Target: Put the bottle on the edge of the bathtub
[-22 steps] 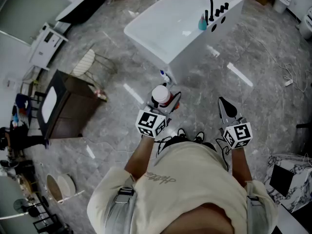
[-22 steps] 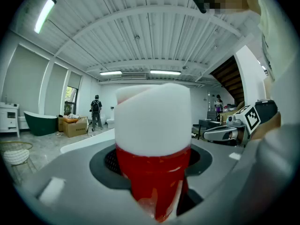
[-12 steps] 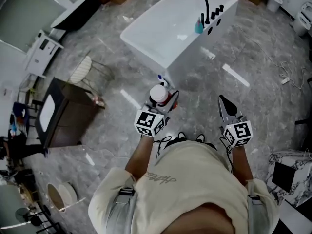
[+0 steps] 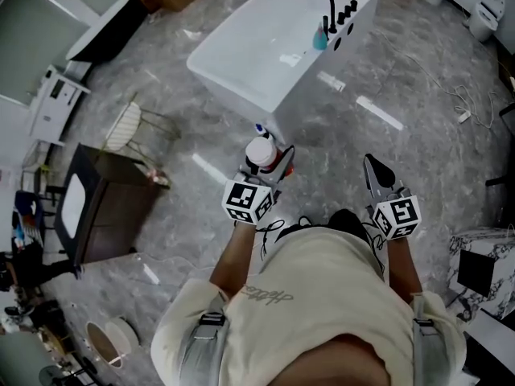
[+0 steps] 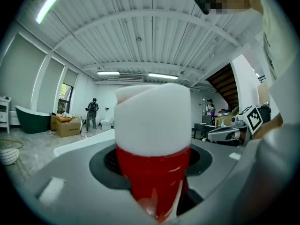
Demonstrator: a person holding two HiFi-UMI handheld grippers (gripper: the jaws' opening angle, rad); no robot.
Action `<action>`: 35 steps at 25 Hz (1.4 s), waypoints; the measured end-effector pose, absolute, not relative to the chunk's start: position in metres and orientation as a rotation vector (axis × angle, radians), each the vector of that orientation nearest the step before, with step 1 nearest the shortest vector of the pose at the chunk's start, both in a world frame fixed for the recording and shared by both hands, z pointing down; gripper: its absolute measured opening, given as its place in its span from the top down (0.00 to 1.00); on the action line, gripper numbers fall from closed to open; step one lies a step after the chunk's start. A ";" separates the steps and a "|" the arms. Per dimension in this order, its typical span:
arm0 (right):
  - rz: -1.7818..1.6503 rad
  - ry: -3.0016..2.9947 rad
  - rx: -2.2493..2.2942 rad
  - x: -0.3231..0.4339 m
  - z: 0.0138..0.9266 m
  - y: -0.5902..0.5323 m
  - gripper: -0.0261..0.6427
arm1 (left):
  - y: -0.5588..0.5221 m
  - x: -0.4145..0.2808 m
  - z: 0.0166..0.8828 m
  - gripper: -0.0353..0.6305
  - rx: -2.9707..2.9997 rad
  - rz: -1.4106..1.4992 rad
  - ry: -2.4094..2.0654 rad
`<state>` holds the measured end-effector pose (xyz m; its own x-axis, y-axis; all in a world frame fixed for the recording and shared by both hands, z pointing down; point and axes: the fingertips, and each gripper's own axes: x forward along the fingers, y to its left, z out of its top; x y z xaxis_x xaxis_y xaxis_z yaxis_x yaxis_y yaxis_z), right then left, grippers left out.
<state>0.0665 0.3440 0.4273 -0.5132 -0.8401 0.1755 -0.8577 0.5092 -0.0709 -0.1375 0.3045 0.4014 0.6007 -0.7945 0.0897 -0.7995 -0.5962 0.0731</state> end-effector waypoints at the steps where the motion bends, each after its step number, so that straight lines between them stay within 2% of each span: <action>1: 0.237 -2.617 1.488 0.064 0.430 0.343 0.96 | 0.303 -0.140 0.405 0.50 2.711 0.079 -1.350; 14: 0.330 -2.603 1.429 0.050 0.451 0.288 0.96 | 0.261 -0.146 0.432 0.50 2.628 0.158 -1.330; 21: 0.363 -2.655 1.387 0.052 0.461 0.204 0.96 | 0.192 -0.141 0.430 0.50 2.592 0.172 -1.344; 35: 0.374 -2.714 1.282 0.106 0.451 0.047 0.96 | 0.053 -0.102 0.399 0.50 2.526 0.093 -1.444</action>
